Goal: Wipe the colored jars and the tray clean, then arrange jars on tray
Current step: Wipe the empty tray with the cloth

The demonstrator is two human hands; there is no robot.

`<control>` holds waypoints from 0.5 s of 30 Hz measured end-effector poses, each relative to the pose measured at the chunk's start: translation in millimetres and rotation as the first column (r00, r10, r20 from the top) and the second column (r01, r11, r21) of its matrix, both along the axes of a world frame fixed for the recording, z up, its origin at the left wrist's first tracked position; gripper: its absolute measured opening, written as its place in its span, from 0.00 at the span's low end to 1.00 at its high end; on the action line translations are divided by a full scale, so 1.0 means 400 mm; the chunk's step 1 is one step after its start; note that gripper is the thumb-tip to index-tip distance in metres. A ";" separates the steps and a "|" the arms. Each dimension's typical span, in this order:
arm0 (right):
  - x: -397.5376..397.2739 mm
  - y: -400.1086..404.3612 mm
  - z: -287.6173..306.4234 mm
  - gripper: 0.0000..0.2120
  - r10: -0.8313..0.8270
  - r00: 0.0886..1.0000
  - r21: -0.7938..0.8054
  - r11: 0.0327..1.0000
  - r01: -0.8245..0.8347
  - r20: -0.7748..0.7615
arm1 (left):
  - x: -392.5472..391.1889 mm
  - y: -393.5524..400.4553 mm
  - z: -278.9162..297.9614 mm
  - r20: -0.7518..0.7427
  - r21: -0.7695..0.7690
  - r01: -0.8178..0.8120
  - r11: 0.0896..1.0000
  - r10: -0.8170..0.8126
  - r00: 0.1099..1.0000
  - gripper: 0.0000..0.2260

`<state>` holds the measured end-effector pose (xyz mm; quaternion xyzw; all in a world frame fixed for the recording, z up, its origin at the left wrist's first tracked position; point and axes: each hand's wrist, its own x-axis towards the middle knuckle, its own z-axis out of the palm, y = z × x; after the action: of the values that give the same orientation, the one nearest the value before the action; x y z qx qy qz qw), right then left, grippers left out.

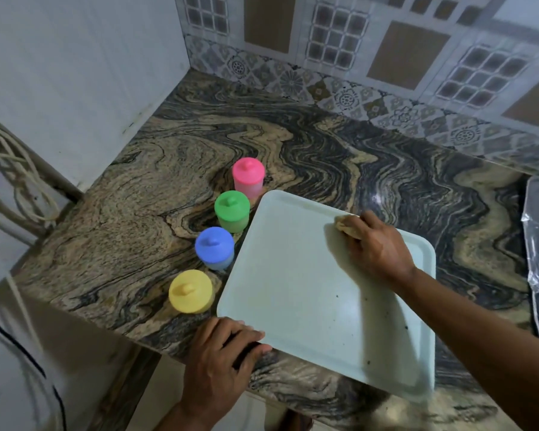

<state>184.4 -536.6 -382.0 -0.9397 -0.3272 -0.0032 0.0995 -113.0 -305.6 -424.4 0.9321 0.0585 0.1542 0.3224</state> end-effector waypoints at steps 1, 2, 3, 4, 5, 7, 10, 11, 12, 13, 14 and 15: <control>-0.005 -0.041 0.001 0.18 -0.049 0.999 -0.010 0.999 0.049 -0.002 | -0.001 -0.001 0.001 -0.002 -0.004 0.004 1.000 -0.004 1.000 0.09; -0.010 -0.070 0.006 0.18 -0.089 0.996 -0.019 0.996 0.089 -0.011 | -0.002 0.000 0.001 -0.008 -0.003 0.005 1.000 -0.005 1.000 0.08; -0.018 -0.094 0.015 0.17 -0.122 0.992 -0.017 0.992 0.122 -0.019 | -0.004 0.000 0.004 -0.018 0.002 0.004 1.000 -0.004 1.000 0.08; -0.027 -0.108 0.027 0.16 -0.137 0.990 -0.002 0.991 0.137 -0.020 | -0.005 0.001 0.007 -0.025 0.012 0.002 1.000 -0.002 1.000 0.08; -0.037 -0.115 0.038 0.15 -0.145 0.989 0.022 0.989 0.146 -0.019 | -0.004 0.001 0.012 -0.027 0.022 0.000 1.000 0.001 1.000 0.09; -0.079 -0.115 0.060 0.14 -0.145 0.989 0.094 0.985 0.146 -0.012 | -0.007 -0.009 0.020 -0.018 0.037 -0.004 0.999 0.005 1.000 0.09; -0.173 -0.087 0.089 0.14 -0.001 1.000 0.189 0.982 0.002 -0.008 | -0.009 -0.033 0.031 -0.010 0.056 -0.006 0.998 0.007 1.000 0.13; -0.211 -0.078 0.091 0.15 0.077 0.997 0.194 0.978 -0.073 -0.013 | -0.009 -0.045 0.034 -0.008 0.048 0.013 0.999 -0.013 1.000 0.15; -0.249 -0.069 0.091 0.16 0.153 0.988 0.189 0.971 -0.145 -0.026 | -0.006 -0.059 0.038 -0.002 0.040 0.043 0.998 -0.043 0.999 0.16; -0.289 -0.064 0.086 0.18 0.221 0.974 0.183 0.960 -0.210 -0.040 | -0.002 -0.077 0.042 0.003 0.037 0.085 0.996 -0.085 0.996 0.15; -0.326 -0.057 0.079 0.17 0.287 0.956 0.174 0.946 -0.273 -0.060 | 0.004 -0.094 0.044 0.006 0.040 0.128 0.991 -0.128 0.992 0.14; -0.358 -0.053 0.070 0.16 0.351 0.933 0.160 0.928 -0.335 -0.082 | 0.009 -0.113 0.044 0.002 0.044 0.167 0.985 -0.167 0.986 0.12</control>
<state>41.2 -557.6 -353.8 -0.8571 -0.4796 0.0419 0.1833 -109.6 -350.6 -406.9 0.9400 -0.0241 0.1308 0.3141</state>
